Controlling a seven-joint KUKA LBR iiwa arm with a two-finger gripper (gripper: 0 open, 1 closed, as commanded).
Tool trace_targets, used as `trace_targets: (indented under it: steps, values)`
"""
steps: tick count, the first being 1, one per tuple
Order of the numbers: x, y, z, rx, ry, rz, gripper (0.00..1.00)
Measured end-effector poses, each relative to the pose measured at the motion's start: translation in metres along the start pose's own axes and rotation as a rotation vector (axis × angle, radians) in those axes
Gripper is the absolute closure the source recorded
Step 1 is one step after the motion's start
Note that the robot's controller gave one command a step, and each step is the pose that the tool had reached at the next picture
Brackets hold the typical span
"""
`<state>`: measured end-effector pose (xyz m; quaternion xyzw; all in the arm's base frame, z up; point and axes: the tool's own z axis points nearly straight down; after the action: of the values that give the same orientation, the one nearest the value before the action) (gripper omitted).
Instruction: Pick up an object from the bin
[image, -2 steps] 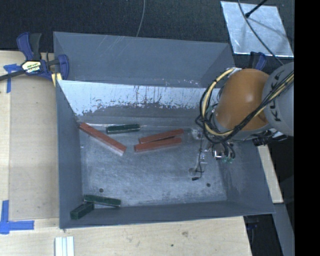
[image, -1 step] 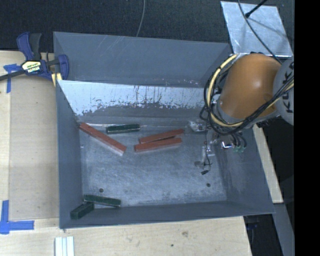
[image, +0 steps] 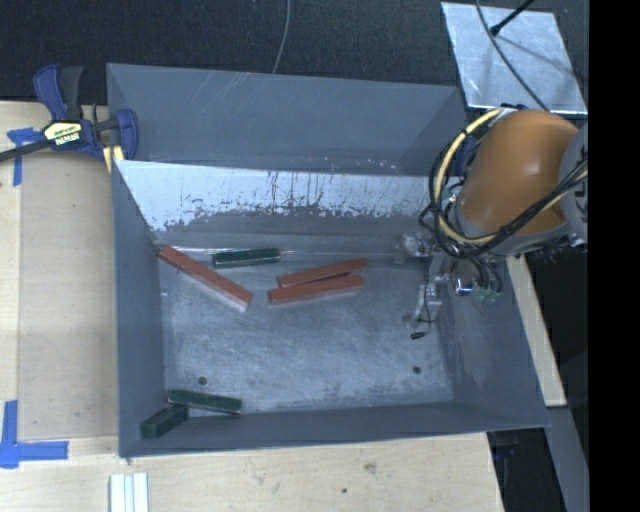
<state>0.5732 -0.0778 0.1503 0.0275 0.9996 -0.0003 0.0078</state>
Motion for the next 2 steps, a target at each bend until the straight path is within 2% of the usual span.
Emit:
trace_targets:
  steps: [1,2]
  values:
    - [0.004,-0.021,0.022,0.002,0.016,0.198,0.00]
    - [-0.013,0.044,0.012,0.000,0.013,0.104,0.00]
